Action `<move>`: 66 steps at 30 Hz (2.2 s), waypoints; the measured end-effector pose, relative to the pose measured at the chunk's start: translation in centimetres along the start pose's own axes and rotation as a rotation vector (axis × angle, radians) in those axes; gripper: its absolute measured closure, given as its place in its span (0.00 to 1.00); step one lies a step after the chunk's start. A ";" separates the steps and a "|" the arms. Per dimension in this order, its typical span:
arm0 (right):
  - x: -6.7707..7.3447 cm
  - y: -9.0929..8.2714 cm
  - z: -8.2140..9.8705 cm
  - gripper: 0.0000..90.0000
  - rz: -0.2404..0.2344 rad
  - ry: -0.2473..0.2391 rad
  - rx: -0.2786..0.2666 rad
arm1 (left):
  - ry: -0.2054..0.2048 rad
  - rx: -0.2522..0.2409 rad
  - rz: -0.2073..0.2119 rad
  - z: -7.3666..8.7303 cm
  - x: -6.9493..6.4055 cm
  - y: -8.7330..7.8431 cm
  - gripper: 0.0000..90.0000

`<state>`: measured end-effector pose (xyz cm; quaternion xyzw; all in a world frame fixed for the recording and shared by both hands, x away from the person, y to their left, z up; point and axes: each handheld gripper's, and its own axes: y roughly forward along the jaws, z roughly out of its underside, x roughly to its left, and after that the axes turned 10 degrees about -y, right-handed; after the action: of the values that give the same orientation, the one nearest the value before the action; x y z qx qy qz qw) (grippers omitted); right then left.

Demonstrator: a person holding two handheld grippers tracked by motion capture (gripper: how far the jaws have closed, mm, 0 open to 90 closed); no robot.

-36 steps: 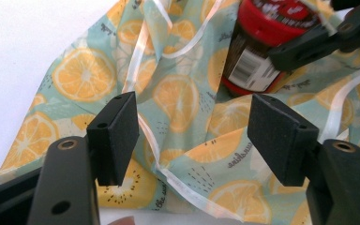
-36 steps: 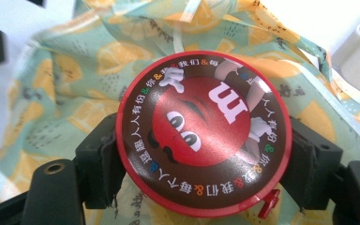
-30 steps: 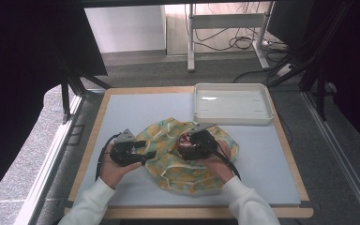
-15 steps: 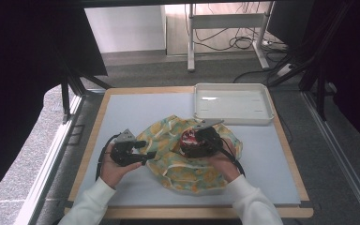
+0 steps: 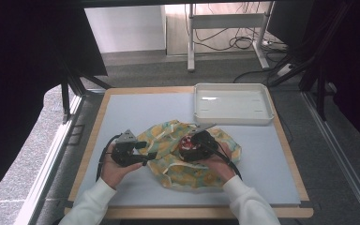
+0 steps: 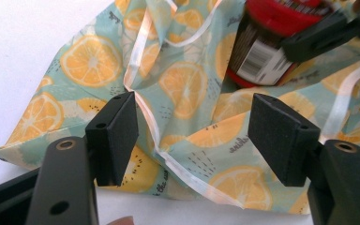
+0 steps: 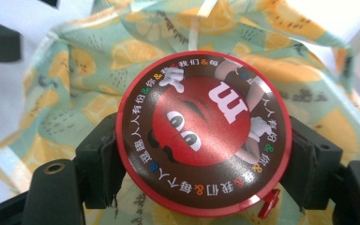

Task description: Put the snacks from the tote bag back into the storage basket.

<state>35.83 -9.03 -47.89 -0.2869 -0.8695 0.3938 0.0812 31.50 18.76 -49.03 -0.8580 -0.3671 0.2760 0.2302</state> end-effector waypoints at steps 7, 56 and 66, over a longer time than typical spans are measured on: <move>0.3 1.0 0.3 0.28 0.007 -0.021 0.033 | 0.000 0.001 0.001 0.0 0.0 0.0 0.38; 0.4 -3.5 -1.4 0.29 -0.002 -0.066 -0.066 | 0.003 0.007 0.003 0.1 -0.1 0.1 0.38; -0.8 -5.1 -2.0 0.29 -0.032 -0.044 -0.127 | -0.004 0.007 -0.001 0.1 0.1 0.1 0.38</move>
<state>35.02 -10.92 -42.74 -0.2688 -0.8987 0.3428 0.0503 31.59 18.77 -49.22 -0.8563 -0.3671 0.2789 0.2329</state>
